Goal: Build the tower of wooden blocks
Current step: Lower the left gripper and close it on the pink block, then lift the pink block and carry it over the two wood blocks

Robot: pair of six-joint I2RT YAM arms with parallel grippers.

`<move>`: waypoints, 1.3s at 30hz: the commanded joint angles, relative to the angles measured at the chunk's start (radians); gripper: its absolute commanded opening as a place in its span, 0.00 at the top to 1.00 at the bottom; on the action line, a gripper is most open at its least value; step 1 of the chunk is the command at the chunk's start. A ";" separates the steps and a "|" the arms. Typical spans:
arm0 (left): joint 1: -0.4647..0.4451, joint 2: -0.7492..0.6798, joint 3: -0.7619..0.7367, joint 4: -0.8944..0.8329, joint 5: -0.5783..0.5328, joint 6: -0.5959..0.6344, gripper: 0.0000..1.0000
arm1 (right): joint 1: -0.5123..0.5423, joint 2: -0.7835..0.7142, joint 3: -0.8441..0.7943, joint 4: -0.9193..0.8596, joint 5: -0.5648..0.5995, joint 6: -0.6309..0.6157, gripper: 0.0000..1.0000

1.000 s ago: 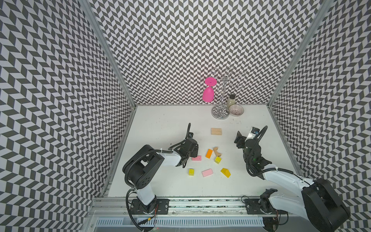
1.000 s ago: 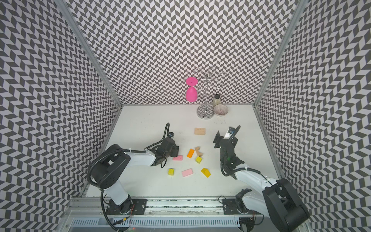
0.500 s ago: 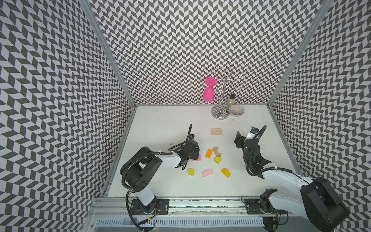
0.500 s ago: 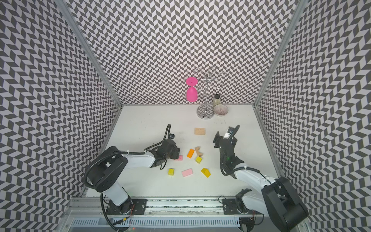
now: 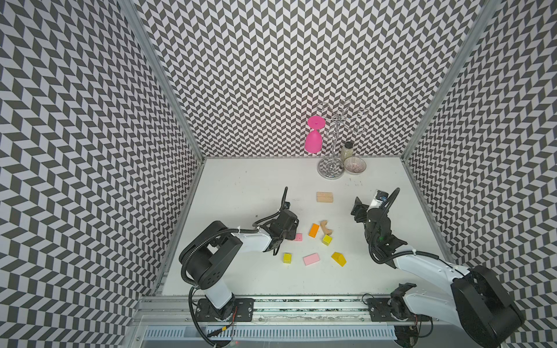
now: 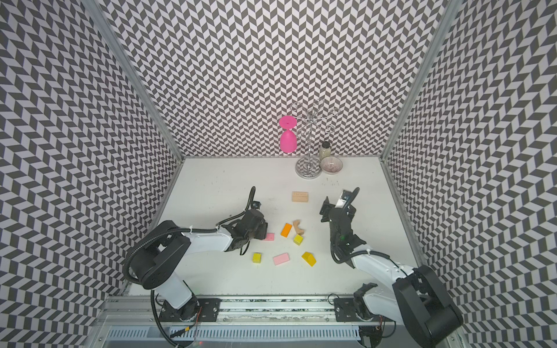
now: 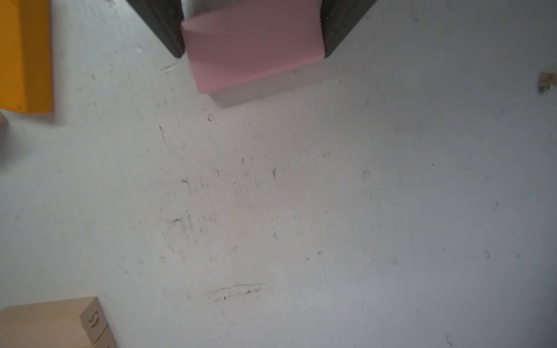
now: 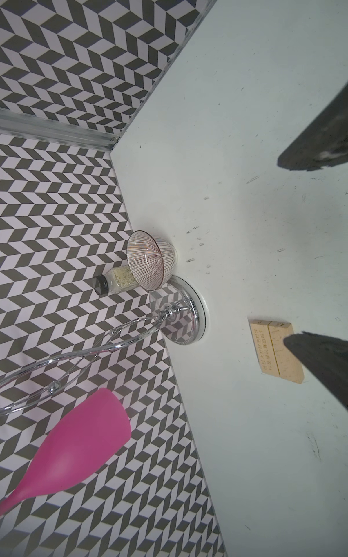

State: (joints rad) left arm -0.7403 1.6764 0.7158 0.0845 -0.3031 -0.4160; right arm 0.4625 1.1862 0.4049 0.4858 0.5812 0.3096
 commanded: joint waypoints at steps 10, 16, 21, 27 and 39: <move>-0.016 0.015 0.036 -0.077 -0.016 -0.041 0.23 | -0.001 0.012 0.031 0.023 -0.010 -0.010 0.17; -0.026 0.045 0.068 -0.122 -0.067 -0.059 0.25 | 0.000 0.010 0.029 0.022 -0.014 -0.012 0.17; -0.037 0.093 0.107 -0.160 -0.106 -0.073 0.27 | 0.000 0.010 0.029 0.022 -0.016 -0.013 0.17; -0.045 0.121 0.130 -0.173 -0.105 -0.074 0.32 | -0.001 0.009 0.029 0.022 -0.017 -0.014 0.17; -0.062 0.088 0.125 -0.194 -0.116 -0.077 0.25 | 0.000 0.007 0.028 0.022 -0.018 -0.013 0.17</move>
State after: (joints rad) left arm -0.7872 1.7668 0.8474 -0.0368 -0.4103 -0.4892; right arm 0.4625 1.1927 0.4099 0.4786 0.5674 0.3027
